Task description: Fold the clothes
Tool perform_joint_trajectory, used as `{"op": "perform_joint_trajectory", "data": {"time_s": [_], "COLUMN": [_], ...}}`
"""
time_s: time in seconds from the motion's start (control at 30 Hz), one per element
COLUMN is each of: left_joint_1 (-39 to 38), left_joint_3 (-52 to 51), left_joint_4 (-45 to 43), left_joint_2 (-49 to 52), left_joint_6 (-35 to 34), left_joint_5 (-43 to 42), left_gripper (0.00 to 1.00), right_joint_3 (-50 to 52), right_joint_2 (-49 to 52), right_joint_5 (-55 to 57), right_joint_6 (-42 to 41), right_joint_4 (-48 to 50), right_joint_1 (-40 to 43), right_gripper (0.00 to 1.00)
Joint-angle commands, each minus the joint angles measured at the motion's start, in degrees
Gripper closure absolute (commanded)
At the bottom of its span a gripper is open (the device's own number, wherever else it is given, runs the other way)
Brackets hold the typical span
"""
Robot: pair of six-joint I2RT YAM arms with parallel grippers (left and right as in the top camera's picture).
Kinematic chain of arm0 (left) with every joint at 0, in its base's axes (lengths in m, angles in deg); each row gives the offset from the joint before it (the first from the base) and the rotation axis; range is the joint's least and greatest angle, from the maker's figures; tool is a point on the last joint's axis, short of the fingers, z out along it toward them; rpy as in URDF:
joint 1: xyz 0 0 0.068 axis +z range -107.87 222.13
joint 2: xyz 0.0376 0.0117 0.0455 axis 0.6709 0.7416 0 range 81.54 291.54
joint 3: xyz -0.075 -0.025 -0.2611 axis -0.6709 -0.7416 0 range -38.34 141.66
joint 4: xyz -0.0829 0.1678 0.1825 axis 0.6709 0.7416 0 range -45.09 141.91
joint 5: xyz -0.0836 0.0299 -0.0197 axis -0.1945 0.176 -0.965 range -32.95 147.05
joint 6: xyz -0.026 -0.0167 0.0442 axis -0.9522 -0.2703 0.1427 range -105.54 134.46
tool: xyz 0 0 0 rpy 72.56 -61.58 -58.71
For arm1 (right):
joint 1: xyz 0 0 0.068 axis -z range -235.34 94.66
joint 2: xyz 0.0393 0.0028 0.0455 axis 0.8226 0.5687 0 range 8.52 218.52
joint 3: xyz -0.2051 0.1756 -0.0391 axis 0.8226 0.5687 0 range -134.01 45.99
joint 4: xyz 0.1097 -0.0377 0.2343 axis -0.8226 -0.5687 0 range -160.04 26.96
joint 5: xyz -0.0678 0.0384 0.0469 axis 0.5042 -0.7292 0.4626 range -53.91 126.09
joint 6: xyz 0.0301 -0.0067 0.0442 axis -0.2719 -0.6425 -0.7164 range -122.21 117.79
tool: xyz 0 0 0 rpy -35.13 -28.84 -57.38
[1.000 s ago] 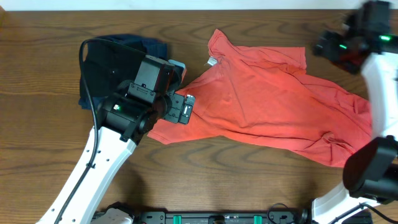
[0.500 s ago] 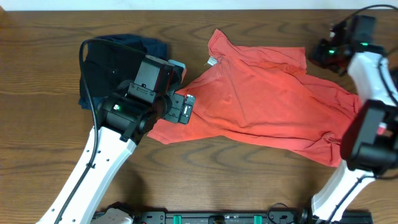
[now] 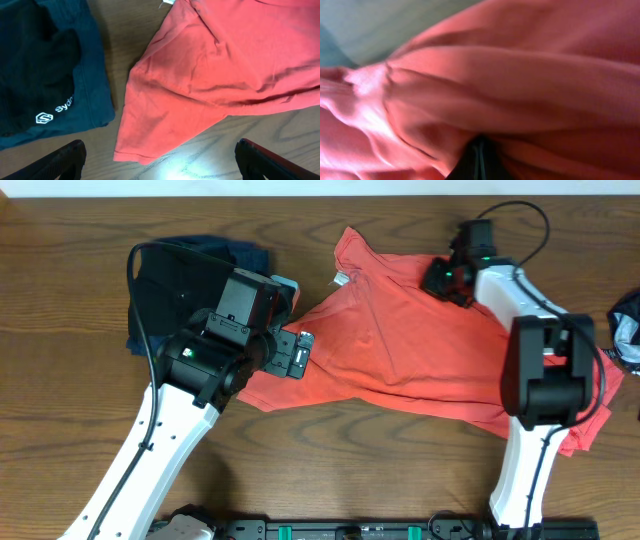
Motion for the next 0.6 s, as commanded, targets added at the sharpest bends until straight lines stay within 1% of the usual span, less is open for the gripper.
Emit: {"op": "perform_joint_trajectory", "data": {"time_s": [0.0, 0.1, 0.23, 0.33, 0.47, 0.57], "left_joint_1": [0.2, 0.2, 0.2, 0.2, 0.2, 0.2], "left_joint_3": [0.8, 0.8, 0.8, 0.8, 0.8, 0.8], "left_joint_4": [-0.2, -0.2, -0.2, -0.2, -0.2, -0.2], "left_joint_2": [0.1, 0.1, 0.1, 0.1, 0.1, 0.1], "left_joint_6": [0.5, 0.5, 0.1, 0.1, 0.1, 0.1], "left_joint_5": [0.6, 0.2, 0.0, 0.1, 0.1, 0.1], "left_gripper": [0.03, 0.04, 0.03, 0.04, 0.04, 0.04], "right_joint_3": [0.0, 0.0, 0.0, -0.1, -3.1, -6.2], "right_joint_2": [6.4, 10.2, 13.7, 14.2, 14.2, 13.7], "right_joint_5": [3.2, -1.7, -4.8, -6.1, -6.8, -10.5], "right_joint_6": [-8.7, -12.2, -17.8, -18.5, -14.6, -10.4], "right_joint_4": [4.0, 13.2, 26.1, 33.7, 34.6, 32.5], "right_joint_1": [-2.7, -5.0, -9.1, -13.2, -17.5, -17.7], "right_gripper": [0.99, 0.99, 0.99, 0.99, 0.99, 0.98]}}
